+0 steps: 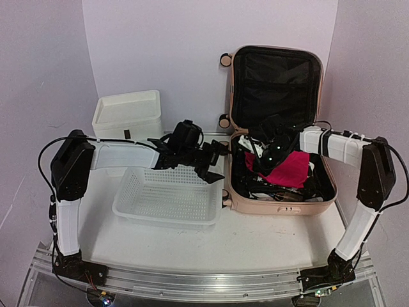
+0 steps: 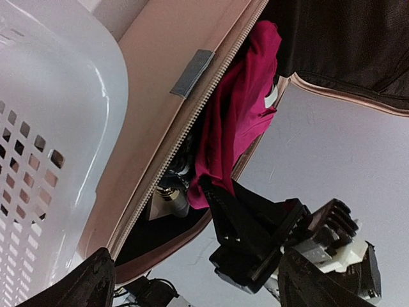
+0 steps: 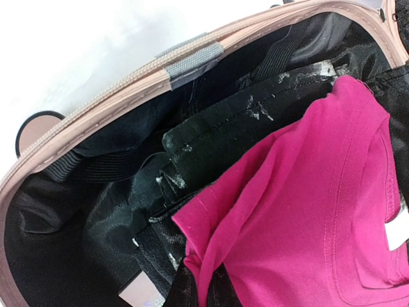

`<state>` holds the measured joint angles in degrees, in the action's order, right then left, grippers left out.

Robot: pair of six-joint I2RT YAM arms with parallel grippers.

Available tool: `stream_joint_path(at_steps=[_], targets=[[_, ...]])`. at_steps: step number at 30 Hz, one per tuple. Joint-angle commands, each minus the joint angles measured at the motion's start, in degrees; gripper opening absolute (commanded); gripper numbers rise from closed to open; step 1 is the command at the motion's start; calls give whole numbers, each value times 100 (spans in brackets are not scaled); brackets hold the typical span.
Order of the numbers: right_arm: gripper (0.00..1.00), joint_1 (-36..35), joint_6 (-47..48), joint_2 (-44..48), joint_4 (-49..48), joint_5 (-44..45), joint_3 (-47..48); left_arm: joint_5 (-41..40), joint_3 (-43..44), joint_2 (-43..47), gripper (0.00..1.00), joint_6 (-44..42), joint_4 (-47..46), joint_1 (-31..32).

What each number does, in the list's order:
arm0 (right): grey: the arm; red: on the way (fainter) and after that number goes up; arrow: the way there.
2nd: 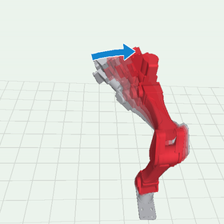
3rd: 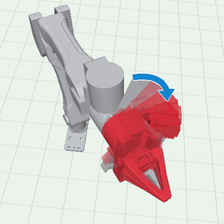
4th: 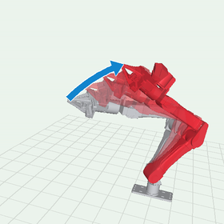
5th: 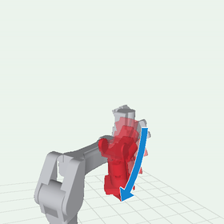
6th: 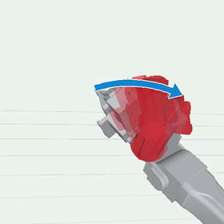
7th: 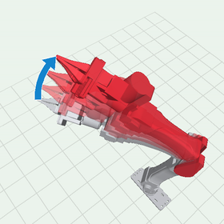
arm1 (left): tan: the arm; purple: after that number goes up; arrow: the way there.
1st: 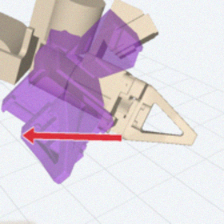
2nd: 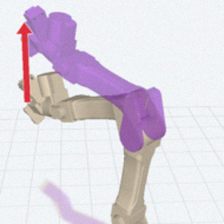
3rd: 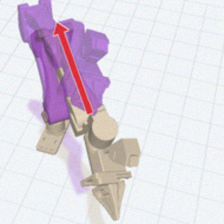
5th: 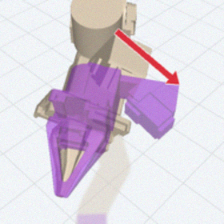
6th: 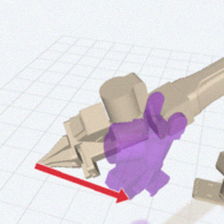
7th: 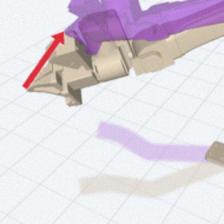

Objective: Open, take out, and arrange the luggage

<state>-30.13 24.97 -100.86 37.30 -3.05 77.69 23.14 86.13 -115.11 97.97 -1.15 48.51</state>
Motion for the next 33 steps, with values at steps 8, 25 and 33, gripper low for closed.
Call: stream_joint_path(at_steps=[8, 25, 33], targets=[[0, -14, -124, 757, -688, -570, -371, -450, 1427, -981, 89, 449, -187, 257], [0, -25, -94, 1132, -847, -859, -712, -455, 3007, -2263, 88, 264, 419, 392], [0, -20, -119, 1383, -847, -981, -923, -584, 3322, -2510, 73, -134, 510, 347]])
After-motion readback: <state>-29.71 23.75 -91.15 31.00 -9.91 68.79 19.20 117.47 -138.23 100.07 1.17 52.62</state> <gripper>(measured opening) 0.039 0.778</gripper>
